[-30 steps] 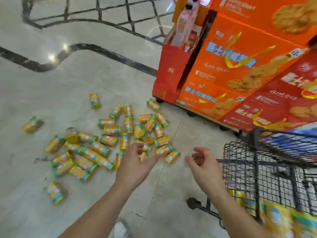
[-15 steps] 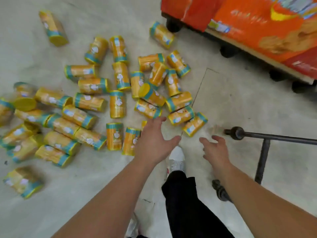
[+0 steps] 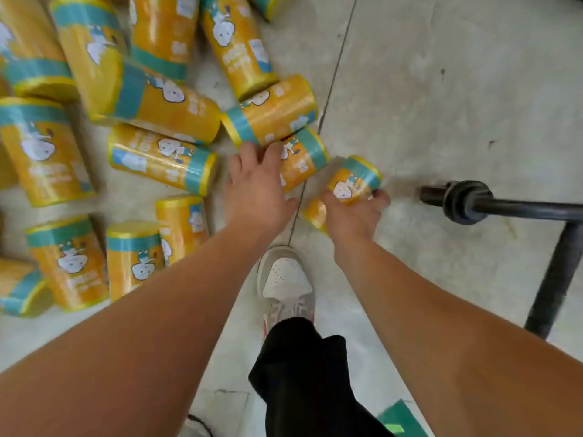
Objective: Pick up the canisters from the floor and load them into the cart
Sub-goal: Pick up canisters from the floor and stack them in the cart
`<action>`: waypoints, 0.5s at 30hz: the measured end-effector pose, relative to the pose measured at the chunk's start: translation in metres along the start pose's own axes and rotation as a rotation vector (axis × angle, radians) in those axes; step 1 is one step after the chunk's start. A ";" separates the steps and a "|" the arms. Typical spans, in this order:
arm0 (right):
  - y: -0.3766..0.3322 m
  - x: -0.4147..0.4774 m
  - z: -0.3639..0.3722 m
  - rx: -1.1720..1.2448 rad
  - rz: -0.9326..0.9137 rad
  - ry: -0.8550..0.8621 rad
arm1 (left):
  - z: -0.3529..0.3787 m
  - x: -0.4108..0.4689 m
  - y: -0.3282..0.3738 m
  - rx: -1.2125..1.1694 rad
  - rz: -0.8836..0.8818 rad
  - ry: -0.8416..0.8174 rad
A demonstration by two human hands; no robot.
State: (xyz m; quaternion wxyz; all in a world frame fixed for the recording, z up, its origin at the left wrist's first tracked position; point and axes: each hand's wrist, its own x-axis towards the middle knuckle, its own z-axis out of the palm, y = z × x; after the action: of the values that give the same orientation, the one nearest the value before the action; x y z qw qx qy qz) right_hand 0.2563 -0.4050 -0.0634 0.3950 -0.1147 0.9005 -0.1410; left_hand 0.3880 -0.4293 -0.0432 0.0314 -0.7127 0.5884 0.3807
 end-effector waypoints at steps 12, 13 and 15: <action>0.004 -0.044 -0.038 0.078 -0.056 -0.167 | -0.005 -0.036 0.008 -0.244 -0.126 0.017; 0.002 -0.059 -0.045 0.091 -0.079 -0.175 | -0.017 -0.051 0.007 -0.323 -0.137 0.025; -0.005 -0.097 -0.063 0.118 -0.135 -0.193 | -0.049 -0.086 0.010 -0.466 -0.173 0.046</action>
State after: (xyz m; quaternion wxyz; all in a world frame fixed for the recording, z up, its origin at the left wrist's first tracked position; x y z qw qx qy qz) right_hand 0.2744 -0.3687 0.0455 0.4754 -0.1647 0.8387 -0.2085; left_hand 0.4024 -0.3861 0.0456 -0.1147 -0.7569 0.4221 0.4856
